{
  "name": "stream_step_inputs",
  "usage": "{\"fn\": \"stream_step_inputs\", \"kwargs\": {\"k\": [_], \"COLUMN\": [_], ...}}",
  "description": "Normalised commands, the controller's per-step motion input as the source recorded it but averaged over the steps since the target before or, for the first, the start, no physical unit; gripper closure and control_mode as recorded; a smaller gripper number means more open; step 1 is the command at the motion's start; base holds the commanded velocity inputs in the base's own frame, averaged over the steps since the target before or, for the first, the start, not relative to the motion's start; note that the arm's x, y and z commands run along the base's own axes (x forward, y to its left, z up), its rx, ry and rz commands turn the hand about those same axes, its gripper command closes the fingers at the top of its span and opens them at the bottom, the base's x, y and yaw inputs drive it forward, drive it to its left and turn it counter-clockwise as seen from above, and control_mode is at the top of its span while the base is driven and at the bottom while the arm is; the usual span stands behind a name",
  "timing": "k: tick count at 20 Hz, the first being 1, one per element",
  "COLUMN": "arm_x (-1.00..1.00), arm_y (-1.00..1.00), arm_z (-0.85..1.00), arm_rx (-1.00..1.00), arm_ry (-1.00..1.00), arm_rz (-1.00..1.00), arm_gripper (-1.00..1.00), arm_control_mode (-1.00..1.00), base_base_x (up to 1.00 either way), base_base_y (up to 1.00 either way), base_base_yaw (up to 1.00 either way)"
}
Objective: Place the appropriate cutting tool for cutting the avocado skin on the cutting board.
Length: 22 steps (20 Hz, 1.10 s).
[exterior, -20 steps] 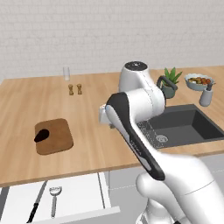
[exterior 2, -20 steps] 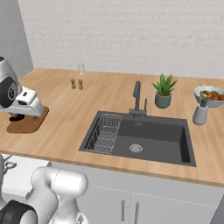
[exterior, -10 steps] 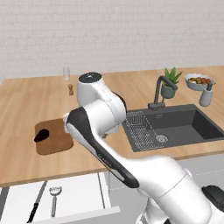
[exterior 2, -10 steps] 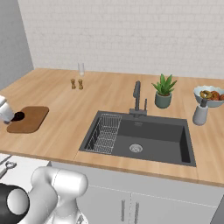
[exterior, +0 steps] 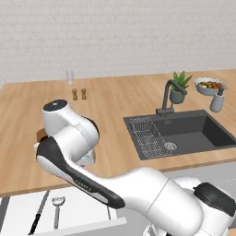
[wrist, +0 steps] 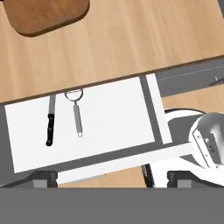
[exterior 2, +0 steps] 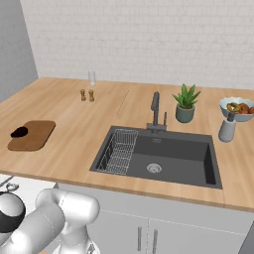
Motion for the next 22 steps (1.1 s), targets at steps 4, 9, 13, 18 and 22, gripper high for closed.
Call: {"fn": "stream_step_inputs", "kwargs": {"k": [4, 9, 13, 18, 22], "arm_x": [-0.23, -0.12, 0.0, 0.0, 0.0], "arm_y": [0.77, 0.66, 0.49, 0.37, 0.41], "arm_z": [-0.56, -0.56, -0.44, -0.31, -0.23], "arm_rx": [0.0, 0.0, 0.0, 0.0, 0.0], "arm_ry": [0.12, 0.08, 0.03, 0.0, 0.0], "arm_rz": [0.0, 0.0, 0.0, 0.0, 0.0], "arm_gripper": [-1.0, -1.0, -1.0, -1.0, -1.0], "arm_control_mode": [-1.0, -1.0, -1.0, -1.0, -1.0], "base_base_x": [0.0, 0.0, 0.0, 0.0, 0.0], "base_base_y": [0.0, 0.0, 0.0, 0.0, 0.0], "base_base_yaw": [0.0, 0.0, 0.0, 0.0, 0.0]}}
